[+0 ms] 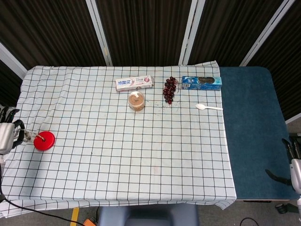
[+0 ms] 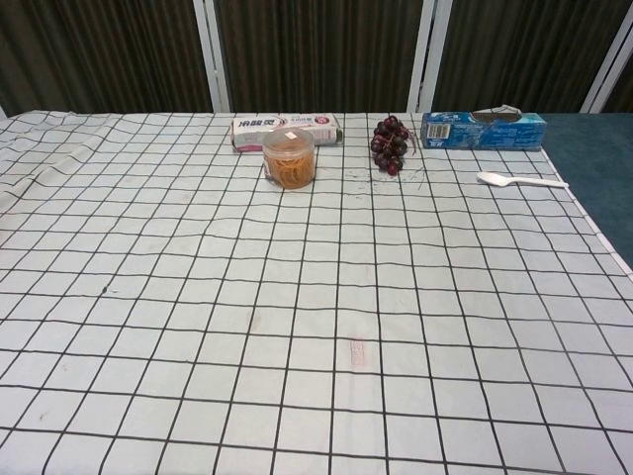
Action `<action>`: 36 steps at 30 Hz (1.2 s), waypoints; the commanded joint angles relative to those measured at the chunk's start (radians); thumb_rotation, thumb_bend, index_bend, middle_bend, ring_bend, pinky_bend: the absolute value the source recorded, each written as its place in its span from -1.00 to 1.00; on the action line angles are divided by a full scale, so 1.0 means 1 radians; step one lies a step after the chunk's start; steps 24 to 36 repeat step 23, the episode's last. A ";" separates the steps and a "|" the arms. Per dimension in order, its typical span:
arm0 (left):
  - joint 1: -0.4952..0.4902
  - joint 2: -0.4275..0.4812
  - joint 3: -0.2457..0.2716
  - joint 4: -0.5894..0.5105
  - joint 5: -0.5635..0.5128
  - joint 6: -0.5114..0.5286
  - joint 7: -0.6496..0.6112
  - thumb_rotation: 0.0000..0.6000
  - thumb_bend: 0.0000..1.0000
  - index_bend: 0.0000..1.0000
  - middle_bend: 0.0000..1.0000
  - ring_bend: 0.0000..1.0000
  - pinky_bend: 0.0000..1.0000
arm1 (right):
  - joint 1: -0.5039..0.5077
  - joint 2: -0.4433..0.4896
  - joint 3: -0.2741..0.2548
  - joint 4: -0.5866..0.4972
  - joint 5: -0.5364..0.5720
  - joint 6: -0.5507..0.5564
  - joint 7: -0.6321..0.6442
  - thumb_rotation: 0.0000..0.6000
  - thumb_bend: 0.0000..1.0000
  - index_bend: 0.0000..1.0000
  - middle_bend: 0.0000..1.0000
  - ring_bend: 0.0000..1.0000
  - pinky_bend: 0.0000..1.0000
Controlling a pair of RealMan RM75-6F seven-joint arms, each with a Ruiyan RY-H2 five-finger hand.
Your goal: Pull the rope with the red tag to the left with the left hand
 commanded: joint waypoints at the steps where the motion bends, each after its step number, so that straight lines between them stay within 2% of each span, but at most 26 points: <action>1: -0.032 0.084 0.026 -0.103 -0.064 -0.157 -0.001 1.00 -0.41 -1.00 -1.00 -1.00 -1.00 | -0.002 0.002 0.000 0.000 0.003 0.001 0.001 0.80 -0.47 -1.00 -1.00 -1.00 -1.00; 8: -0.012 0.136 0.021 -0.120 -0.044 -0.143 -0.042 1.00 -0.46 -1.00 -1.00 -1.00 -1.00 | -0.002 -0.002 -0.001 0.001 0.003 0.000 0.003 0.80 -0.46 -1.00 -1.00 -1.00 -1.00; 11: 0.012 0.153 0.022 -0.139 -0.013 -0.104 -0.073 1.00 -0.46 -1.00 -1.00 -1.00 -1.00 | -0.001 -0.007 -0.004 0.000 -0.003 0.000 0.000 0.80 -0.46 -1.00 -1.00 -1.00 -1.00; 14: 0.063 0.146 0.032 -0.154 0.059 0.002 -0.107 1.00 -0.39 -1.00 -1.00 -1.00 -1.00 | -0.003 -0.009 -0.006 -0.002 -0.006 0.003 0.001 0.80 -0.46 -1.00 -1.00 -1.00 -1.00; 18: 0.160 0.086 0.069 -0.138 0.174 0.175 -0.167 1.00 -0.32 -1.00 -1.00 -1.00 -1.00 | -0.008 -0.010 -0.009 -0.011 -0.009 0.010 0.003 0.80 -0.47 -1.00 -1.00 -1.00 -1.00; 23: 0.237 0.007 0.107 -0.054 0.241 0.276 -0.219 1.00 -0.32 -1.00 -1.00 -1.00 -1.00 | -0.006 -0.020 -0.017 -0.014 -0.017 0.006 -0.010 0.80 -0.46 -1.00 -1.00 -1.00 -1.00; 36: 0.237 0.007 0.107 -0.054 0.241 0.276 -0.219 1.00 -0.32 -1.00 -1.00 -1.00 -1.00 | -0.006 -0.020 -0.017 -0.014 -0.017 0.006 -0.010 0.80 -0.46 -1.00 -1.00 -1.00 -1.00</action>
